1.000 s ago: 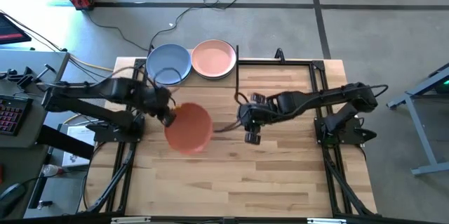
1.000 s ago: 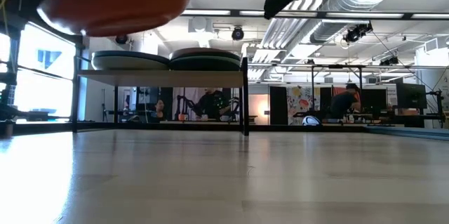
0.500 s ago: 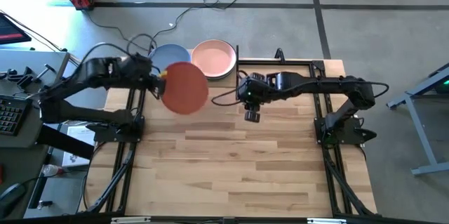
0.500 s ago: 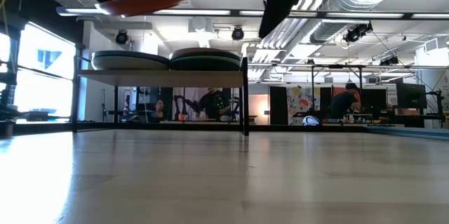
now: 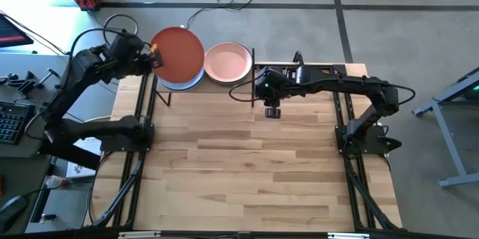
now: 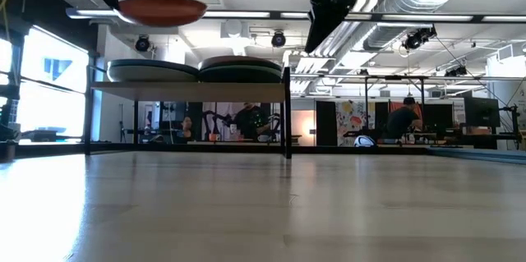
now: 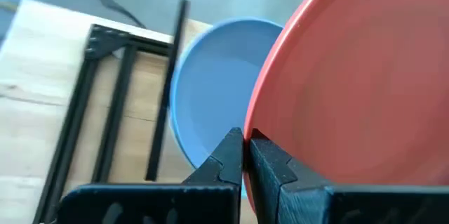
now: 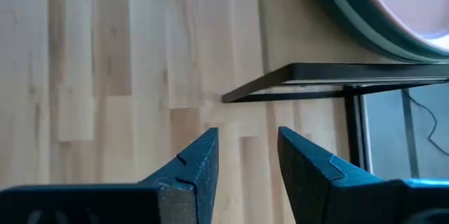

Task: Place and stack plates onto a shelf
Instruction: Stack the orange plate on top of the blue plate on the shelf

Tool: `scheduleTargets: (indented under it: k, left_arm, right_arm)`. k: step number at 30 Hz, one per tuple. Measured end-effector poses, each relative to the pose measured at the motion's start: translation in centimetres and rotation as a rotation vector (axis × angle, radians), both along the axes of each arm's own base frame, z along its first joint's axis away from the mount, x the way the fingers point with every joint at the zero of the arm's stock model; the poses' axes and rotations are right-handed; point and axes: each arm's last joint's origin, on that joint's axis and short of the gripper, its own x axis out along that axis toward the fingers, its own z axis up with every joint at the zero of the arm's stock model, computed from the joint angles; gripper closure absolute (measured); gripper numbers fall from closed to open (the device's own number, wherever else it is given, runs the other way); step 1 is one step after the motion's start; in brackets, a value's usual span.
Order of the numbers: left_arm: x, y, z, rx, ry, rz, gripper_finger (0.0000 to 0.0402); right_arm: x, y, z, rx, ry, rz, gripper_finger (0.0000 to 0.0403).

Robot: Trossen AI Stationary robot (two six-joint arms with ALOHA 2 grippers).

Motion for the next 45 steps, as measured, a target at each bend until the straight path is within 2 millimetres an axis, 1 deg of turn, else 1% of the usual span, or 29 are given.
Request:
scheduleTargets:
  k: [4, 8, 13, 18, 24, 35, 45]
  left_arm:
    - [-0.2, 1.5, -0.4, -0.055, -0.002, 0.063, 0.0401]
    - [0.0, 3.3, -1.1, -0.131, 0.005, 0.068, 0.0401]
    - [0.2, 5.2, -2.2, -0.229, 0.043, 0.076, 0.0401]
    - [-0.5, 5.8, -3.1, -0.337, 0.082, 0.127, 0.0401]
    - [-0.1, 6.8, -3.6, -0.382, 0.062, 0.118, 0.0401]
    - [0.9, 8.4, -4.9, -0.449, 0.115, 0.097, 0.0401]
    - [0.9, 8.7, -5.1, -0.441, 0.142, 0.113, 0.0388]
  right_arm:
    - [-0.2, -1.1, 0.0, -0.017, 0.015, 0.027, 0.0279]
    - [-0.5, -2.2, 0.0, -0.013, 0.022, 0.054, 0.0279]
    - [-0.9, -3.4, 0.0, -0.023, 0.030, 0.042, 0.0279]
    - [-1.3, -4.2, -0.1, -0.022, 0.052, 0.030, 0.0279]
    - [-1.6, -4.5, -0.2, -0.018, 0.068, 0.045, 0.0279]
    - [-1.6, -4.6, -0.2, -0.024, 0.074, 0.061, 0.0279]
    - [-1.7, -4.5, -0.2, -0.021, 0.082, 0.061, 0.0279]
